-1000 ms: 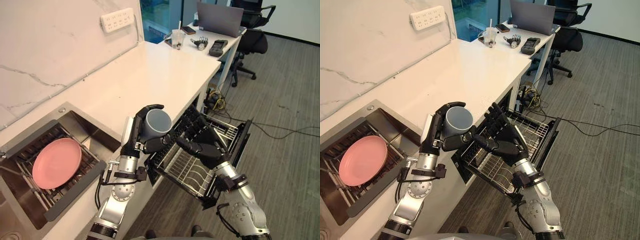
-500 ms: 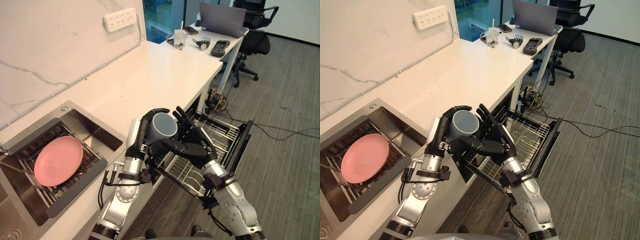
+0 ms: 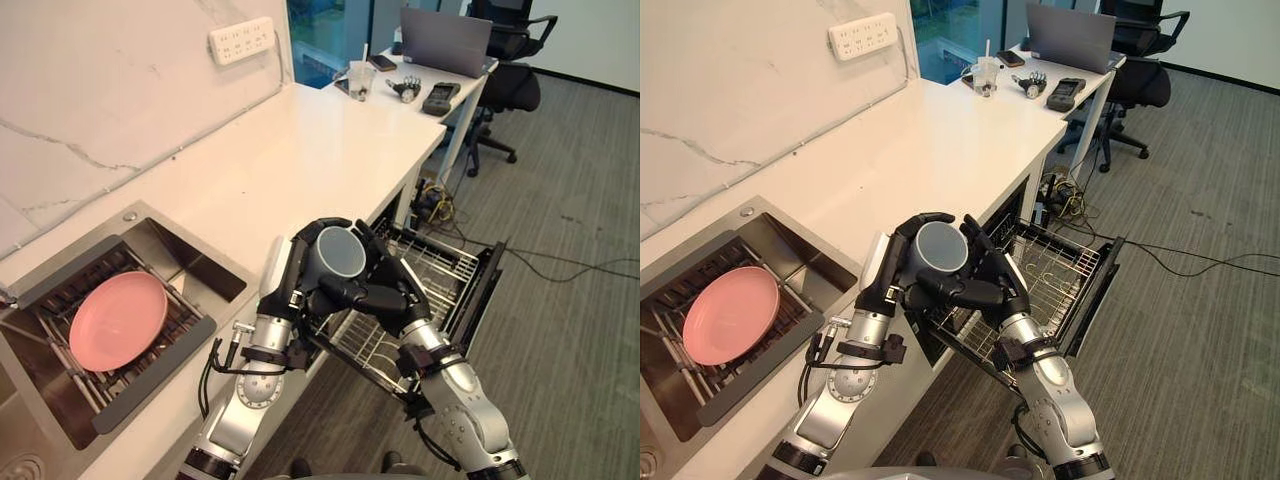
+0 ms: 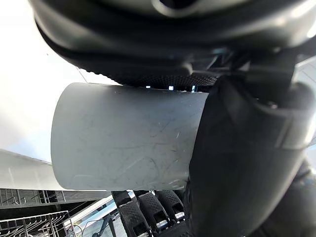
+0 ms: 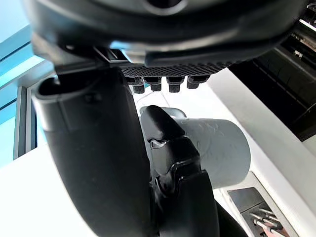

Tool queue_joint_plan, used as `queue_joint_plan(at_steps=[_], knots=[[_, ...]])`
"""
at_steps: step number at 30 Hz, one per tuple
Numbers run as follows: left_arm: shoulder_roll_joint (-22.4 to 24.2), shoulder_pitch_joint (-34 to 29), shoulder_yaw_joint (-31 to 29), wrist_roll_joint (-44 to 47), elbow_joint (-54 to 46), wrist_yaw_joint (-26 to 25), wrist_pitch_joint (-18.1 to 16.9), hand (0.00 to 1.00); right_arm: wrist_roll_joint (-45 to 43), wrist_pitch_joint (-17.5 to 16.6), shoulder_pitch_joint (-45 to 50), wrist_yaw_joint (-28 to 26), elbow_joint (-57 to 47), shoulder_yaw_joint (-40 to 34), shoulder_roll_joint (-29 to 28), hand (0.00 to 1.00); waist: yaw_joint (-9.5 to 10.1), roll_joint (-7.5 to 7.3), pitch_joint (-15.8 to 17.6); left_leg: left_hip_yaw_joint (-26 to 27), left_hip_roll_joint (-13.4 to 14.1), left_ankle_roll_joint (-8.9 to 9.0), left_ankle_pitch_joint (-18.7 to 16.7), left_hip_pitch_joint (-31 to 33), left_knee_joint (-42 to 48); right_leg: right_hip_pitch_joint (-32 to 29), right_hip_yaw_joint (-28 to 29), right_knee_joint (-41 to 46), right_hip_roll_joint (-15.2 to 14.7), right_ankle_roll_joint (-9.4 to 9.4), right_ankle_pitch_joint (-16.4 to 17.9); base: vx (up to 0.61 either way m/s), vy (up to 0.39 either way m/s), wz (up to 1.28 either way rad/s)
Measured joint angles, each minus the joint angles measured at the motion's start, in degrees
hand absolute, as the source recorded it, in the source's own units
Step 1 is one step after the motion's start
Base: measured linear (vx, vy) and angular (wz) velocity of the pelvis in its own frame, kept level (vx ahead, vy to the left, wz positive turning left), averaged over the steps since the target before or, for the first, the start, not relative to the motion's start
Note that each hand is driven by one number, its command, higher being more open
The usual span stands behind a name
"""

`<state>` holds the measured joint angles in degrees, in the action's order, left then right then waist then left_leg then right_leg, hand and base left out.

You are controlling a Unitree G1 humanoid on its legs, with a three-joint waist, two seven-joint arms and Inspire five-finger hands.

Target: Walk over to the sink, pick up the cup, carry it to the dishwasher, place the cup inside the dishwasher, then close the dishwasher door

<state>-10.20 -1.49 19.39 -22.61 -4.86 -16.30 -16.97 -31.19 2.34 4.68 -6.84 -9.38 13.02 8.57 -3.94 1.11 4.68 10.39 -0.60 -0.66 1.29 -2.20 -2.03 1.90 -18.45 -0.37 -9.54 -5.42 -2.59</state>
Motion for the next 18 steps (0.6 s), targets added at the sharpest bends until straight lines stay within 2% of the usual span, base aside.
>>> queue_joint_plan(at_steps=[10,18], knots=[[-0.09,-0.01,0.7,-0.01,0.0,-0.03,1.54,0.0,-0.43,0.01,-0.98,0.85,2.29,0.49,0.02,1.0,0.03,-0.06,-0.11,-0.5,-0.09,-0.07,1.14,-0.47,-1.55,0.11,-0.51,-0.21,0.1,0.06,-0.16,-0.01,0.001,0.02],[-0.6,-0.01,0.74,-0.01,-0.03,1.7,1.54,0.0,-2.64,1.4,-1.95,-0.27,3.72,0.93,0.69,1.0,0.06,-0.15,-0.23,-1.02,-0.12,-0.02,1.44,-0.47,-1.83,0.44,-0.97,-0.72,0.22,0.08,-0.39,0.0,0.0,0.01]])
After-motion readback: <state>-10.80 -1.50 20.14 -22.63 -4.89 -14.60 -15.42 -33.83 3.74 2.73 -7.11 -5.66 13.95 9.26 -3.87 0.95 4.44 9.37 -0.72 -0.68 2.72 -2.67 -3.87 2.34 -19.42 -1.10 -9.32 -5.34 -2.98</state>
